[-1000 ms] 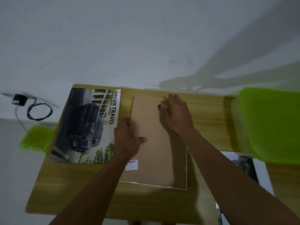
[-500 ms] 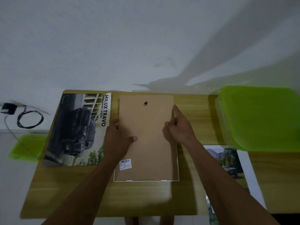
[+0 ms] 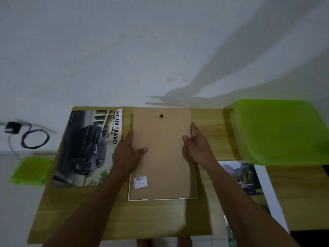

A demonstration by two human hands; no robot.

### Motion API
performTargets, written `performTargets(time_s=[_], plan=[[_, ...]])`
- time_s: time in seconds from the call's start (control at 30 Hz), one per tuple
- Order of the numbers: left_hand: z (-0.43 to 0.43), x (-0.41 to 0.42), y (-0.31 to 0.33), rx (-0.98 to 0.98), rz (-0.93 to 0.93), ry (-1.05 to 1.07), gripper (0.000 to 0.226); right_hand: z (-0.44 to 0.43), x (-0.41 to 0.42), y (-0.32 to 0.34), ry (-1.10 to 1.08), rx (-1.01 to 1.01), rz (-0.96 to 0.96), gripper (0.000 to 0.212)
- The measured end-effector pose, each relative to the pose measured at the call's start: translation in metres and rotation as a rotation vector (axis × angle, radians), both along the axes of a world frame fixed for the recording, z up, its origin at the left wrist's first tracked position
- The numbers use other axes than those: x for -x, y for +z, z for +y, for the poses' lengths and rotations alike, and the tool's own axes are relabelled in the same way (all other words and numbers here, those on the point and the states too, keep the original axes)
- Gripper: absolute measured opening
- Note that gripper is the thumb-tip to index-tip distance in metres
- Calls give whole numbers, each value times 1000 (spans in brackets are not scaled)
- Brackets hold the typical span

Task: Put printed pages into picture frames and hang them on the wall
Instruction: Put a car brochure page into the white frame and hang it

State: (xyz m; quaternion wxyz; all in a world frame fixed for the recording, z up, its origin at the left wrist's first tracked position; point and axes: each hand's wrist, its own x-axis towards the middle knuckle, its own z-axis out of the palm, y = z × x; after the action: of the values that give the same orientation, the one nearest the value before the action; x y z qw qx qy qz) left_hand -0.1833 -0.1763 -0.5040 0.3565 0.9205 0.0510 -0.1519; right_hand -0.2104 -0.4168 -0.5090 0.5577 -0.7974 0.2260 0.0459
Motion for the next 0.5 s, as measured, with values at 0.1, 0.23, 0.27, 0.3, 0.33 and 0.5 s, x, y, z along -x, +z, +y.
performTargets(time_s=[0.1,0.23,0.27,0.3,0.33,0.5], plan=[[2,-1,2,-14,19,-41,89,2,2,0,1,-58,13,68],[3,-4,-6,-22,47,-79,89,4,2,-6,-2,-80,10,69],[4,-5,-8,-18,57,-85,90,4,2,-6,-1,-87,4,69],[5,-6,-10,-5,61,-91,90,5,4,-8,0,-91,1,69],[5,-7,-9,8,66,-94,90,5,5,-9,-1,-93,1,69],[1,-6,6,136,88,-95,80,5,10,-11,-60,-98,1,68]])
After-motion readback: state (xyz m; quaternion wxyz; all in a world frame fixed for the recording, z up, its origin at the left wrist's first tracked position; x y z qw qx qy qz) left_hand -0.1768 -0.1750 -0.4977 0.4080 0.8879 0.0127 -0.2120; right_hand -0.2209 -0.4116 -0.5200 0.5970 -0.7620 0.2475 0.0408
